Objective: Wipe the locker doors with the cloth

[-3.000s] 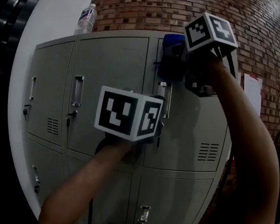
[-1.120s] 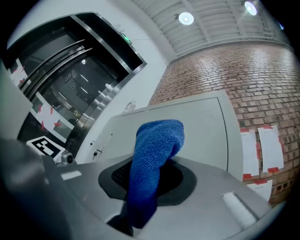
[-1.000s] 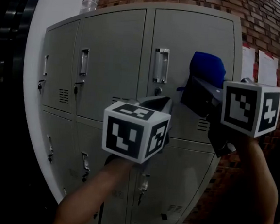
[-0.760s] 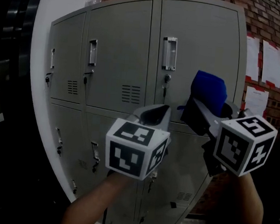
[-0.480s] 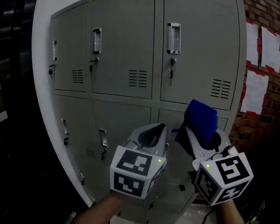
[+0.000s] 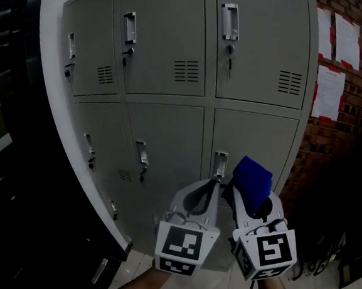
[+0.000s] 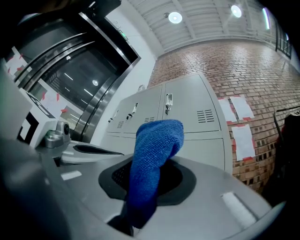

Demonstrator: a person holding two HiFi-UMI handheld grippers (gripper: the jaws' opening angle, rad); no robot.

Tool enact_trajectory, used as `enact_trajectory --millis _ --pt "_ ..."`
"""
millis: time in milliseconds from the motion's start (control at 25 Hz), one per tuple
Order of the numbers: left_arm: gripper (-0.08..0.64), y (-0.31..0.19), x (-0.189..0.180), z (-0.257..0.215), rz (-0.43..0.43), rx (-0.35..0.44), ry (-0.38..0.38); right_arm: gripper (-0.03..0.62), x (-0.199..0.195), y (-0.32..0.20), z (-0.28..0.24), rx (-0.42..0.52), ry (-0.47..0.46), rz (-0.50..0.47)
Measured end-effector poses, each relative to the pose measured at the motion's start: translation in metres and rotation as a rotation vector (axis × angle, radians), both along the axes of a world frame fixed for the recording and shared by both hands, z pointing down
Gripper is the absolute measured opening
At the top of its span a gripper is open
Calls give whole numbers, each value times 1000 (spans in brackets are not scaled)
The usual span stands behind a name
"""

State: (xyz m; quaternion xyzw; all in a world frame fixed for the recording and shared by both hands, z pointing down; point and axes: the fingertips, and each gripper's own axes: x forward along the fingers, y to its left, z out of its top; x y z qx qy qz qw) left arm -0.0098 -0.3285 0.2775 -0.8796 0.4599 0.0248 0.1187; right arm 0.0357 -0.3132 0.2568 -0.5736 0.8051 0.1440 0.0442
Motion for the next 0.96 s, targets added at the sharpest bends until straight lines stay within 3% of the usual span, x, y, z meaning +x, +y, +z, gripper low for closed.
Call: enact_trajectory --millis 200,440,960 --pt "3 11 -13 38 -15 -67 9 85 -15 14 31 -22 22 26" --pt "3 22 -26 55 -26 -87 1 86 -22 17 61 -61 -14 41" --pt "3 28 -34 82 -18 -120 -17 86 -36 21 93 -106 5 48"
